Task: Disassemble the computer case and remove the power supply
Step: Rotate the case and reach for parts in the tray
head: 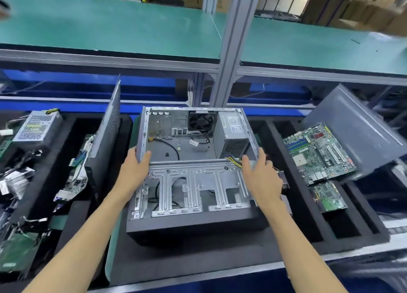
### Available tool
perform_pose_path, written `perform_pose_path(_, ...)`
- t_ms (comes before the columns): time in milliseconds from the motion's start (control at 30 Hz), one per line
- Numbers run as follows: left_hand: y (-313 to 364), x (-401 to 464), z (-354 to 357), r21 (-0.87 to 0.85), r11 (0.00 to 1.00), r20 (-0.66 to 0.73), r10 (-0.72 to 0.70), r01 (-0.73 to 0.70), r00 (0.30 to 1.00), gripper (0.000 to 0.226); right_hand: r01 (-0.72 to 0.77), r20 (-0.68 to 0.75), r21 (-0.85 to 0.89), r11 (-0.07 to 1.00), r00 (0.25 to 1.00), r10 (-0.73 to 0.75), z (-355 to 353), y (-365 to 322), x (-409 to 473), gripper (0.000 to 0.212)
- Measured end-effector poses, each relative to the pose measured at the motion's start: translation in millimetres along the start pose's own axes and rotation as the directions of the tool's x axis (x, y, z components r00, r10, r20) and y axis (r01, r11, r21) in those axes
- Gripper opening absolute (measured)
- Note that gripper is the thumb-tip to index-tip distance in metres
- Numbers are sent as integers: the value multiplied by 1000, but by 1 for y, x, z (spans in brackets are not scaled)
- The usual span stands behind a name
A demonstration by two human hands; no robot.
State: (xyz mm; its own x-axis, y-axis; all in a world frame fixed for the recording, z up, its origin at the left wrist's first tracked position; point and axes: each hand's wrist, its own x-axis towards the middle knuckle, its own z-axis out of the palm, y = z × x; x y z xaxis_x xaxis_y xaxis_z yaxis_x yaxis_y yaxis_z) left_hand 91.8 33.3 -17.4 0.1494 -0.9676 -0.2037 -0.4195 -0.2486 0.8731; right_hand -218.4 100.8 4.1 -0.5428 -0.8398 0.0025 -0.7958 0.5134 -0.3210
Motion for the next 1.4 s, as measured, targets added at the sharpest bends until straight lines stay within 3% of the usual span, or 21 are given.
perform_pose_path(467, 6, -8, 0, -36, 999, -19, -32, 31, 999, 51, 33, 26, 44, 998, 999, -35, 2, 6, 6, 78)
perform_pose_path(533, 4, -17, -3, -41, 998, -2, -52, 52, 999, 59, 24, 81, 180, 983, 996, -40, -2, 10, 11, 74)
perform_pose_path(633, -5, -39, -6, -43, 998, -14, -46, 46, 999, 67, -17, 157, 486, 874, 985, -69, -11, 19, 26, 62)
perform_pose_path(733, -9, -65, -4, -91, 994, -108, -61, 51, 992, 64, -35, 159, 563, 826, 985, -66, -16, 22, 51, 62)
perform_pose_path(800, -9, -80, 0, -31, 997, -140, -70, 66, 988, 63, -60, 199, 584, 809, 977, -71, -14, 17, 70, 64)
perform_pose_path(933, -4, -92, 10, 282, 954, -162, -52, 97, 985, 58, -132, 365, 552, 823, 926, -97, -3, 1, 96, 77)
perform_pose_path(1033, 3, -91, 14, 438, 897, -189, 22, 64, 982, 57, -94, 359, 470, 878, 929, -93, 4, -1, 102, 73)
perform_pose_path(1400, 9, -86, 9, 522, 853, -141, 81, 5, 987, 55, -11, 297, 389, 921, 948, -114, -1, 2, 95, 65)
